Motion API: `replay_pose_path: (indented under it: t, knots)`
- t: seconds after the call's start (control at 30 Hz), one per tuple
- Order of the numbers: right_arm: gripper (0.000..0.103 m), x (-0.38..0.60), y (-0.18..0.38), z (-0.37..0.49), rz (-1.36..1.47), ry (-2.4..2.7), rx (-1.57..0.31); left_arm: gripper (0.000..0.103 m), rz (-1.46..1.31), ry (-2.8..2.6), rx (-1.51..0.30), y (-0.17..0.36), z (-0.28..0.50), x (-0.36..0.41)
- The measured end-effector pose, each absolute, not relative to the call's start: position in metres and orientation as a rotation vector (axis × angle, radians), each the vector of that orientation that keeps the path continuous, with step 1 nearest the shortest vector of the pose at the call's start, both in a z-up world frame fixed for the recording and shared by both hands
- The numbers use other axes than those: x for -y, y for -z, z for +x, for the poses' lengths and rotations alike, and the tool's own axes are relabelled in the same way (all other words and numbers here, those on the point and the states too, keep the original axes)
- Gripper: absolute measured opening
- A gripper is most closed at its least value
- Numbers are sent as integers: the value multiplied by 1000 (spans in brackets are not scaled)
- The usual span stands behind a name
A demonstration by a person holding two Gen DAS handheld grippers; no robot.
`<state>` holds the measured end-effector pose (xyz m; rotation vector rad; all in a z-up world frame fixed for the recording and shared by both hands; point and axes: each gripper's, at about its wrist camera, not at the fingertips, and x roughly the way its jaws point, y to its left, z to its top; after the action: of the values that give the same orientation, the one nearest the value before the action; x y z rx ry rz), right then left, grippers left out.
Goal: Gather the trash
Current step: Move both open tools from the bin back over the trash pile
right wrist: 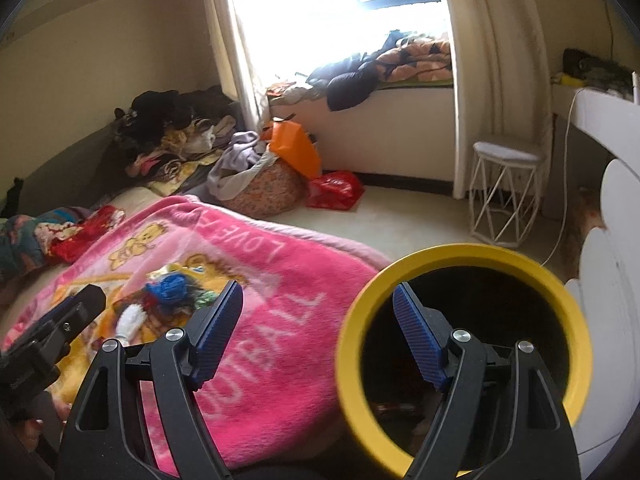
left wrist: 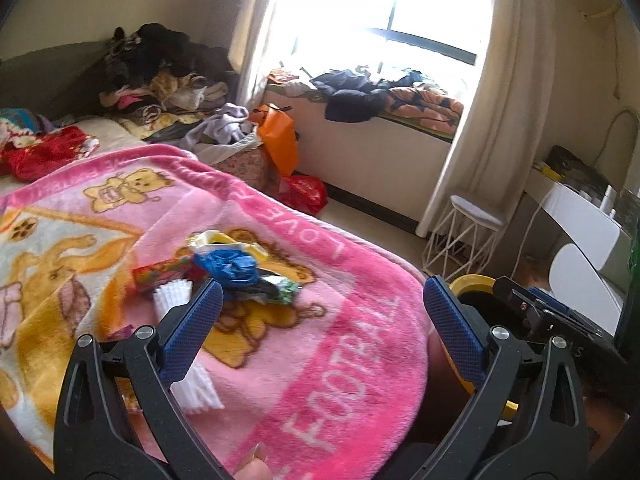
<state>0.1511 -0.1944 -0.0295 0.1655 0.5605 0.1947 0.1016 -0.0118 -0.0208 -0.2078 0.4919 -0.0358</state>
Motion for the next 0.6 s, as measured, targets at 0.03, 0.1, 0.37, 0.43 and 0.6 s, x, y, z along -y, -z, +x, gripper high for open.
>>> replay_pose_path:
  t: [0.03, 0.1, 0.37, 0.43, 0.6]
  knots:
    - [75, 192, 29, 152, 173, -207, -566, 92, -211, 27, -492, 22, 102, 7]
    - [75, 185, 29, 155, 181, -225, -576, 92, -215, 8, -492, 23, 102, -1]
    - [75, 152, 33, 174, 179, -291, -619, 92, -239, -76, -519, 35, 105, -40]
    - [75, 141, 34, 180, 165, -302, -630, 92, -255, -94, -539, 39, 107, -52]
    - [75, 119, 39, 196, 148, -332, -658, 92, -277, -113, -588, 51, 110, -75]
